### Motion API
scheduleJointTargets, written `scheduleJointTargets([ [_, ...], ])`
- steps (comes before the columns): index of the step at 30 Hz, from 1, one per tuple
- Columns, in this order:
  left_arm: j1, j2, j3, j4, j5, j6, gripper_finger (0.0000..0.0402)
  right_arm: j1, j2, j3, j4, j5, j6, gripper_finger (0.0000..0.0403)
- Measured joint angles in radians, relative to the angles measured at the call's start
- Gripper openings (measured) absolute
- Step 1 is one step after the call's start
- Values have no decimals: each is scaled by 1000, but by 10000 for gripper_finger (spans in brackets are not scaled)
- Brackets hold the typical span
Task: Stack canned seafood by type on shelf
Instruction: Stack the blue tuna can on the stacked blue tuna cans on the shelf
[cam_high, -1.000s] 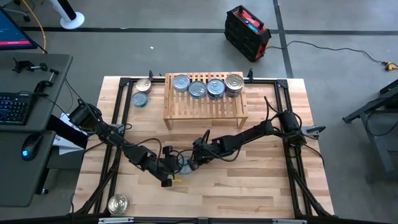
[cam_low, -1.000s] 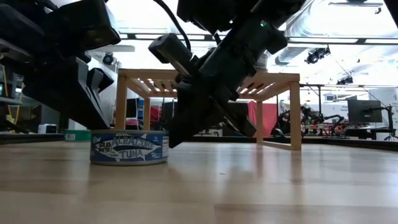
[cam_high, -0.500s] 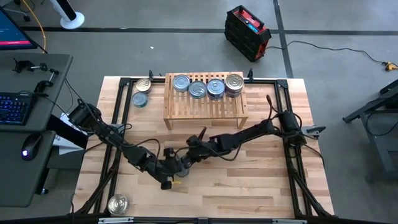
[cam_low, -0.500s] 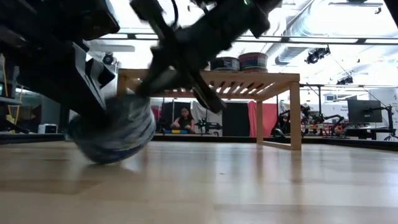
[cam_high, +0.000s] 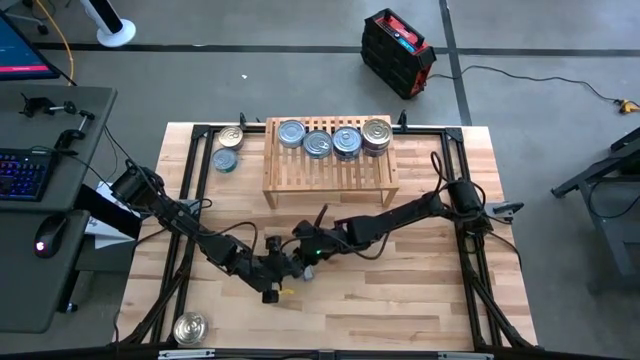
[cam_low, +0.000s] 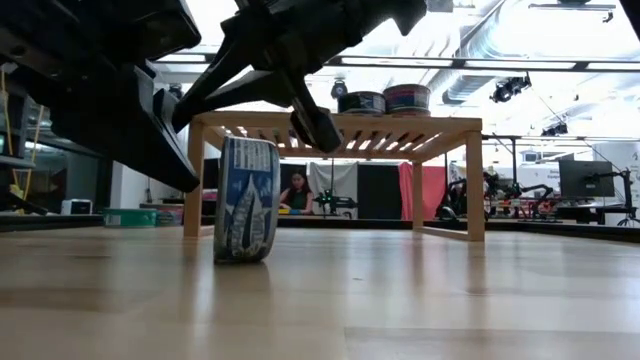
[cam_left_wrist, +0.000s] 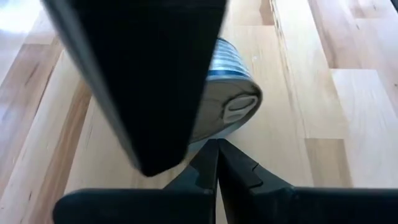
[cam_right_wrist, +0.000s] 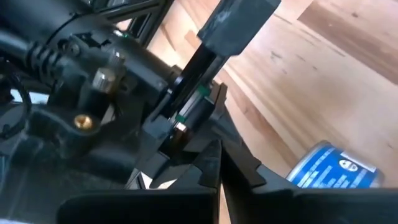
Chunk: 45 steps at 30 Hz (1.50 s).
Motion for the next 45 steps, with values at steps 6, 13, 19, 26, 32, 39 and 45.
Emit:
scheduleJointTargets([
  [6,0,0,0,-10,-3,2,0,-1,-5,1,-10,-2,-52,0],
  [13,-1,-1,0,-132,63,-92,0,5,-85,51,-139,24,-189,0],
  [19,-6,-93,0,-218,113,-127,0,61,-84,273,-505,85,-303,0],
  [26,18,-368,1,-366,43,-73,0,80,18,503,-787,173,-269,0],
  [32,58,-605,2,-470,-69,-63,0,84,124,594,-855,164,-193,1],
  [39,107,-730,2,-504,-94,-90,0,94,157,604,-866,173,-128,75],
  [45,107,-733,1,-551,-44,-114,0,105,158,602,-887,255,-99,205],
])
